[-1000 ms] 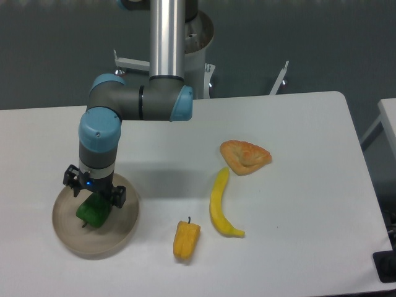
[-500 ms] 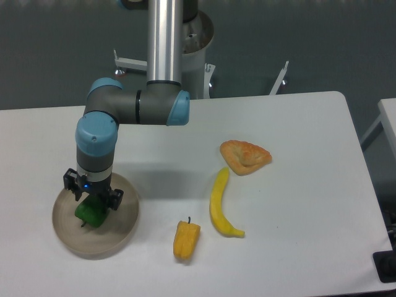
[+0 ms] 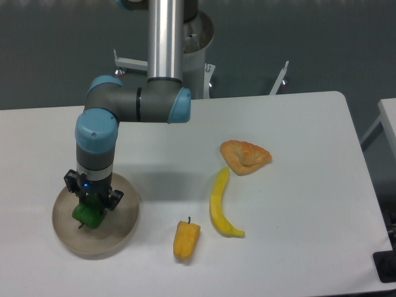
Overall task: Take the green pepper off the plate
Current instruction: 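Lift the green pepper off the plate and carry it toward the banana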
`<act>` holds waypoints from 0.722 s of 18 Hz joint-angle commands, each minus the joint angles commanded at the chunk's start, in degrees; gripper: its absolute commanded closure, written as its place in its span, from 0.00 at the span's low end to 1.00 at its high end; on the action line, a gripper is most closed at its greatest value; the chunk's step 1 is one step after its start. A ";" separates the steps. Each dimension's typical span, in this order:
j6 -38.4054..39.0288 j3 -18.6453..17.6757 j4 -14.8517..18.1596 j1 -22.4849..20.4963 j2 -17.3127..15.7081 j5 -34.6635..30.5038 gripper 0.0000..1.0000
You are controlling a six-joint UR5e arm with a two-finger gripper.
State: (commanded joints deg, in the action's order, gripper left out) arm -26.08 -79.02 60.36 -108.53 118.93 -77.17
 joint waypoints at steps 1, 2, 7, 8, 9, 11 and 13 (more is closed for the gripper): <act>-2.38 1.32 2.90 -1.32 -0.62 0.00 0.67; -4.57 2.90 5.71 -2.90 -0.71 0.00 0.67; -22.57 5.63 10.92 -10.73 -1.50 -4.55 0.67; -25.83 5.90 11.01 -12.31 -1.50 -6.40 0.67; -28.39 6.16 11.10 -13.98 -1.33 -6.94 0.67; -33.75 6.25 11.01 -16.88 -1.07 -7.12 0.68; -38.68 6.16 10.66 -19.25 -0.89 -7.21 0.68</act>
State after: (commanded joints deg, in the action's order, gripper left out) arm -64.75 -72.86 71.02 -127.78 118.04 -84.37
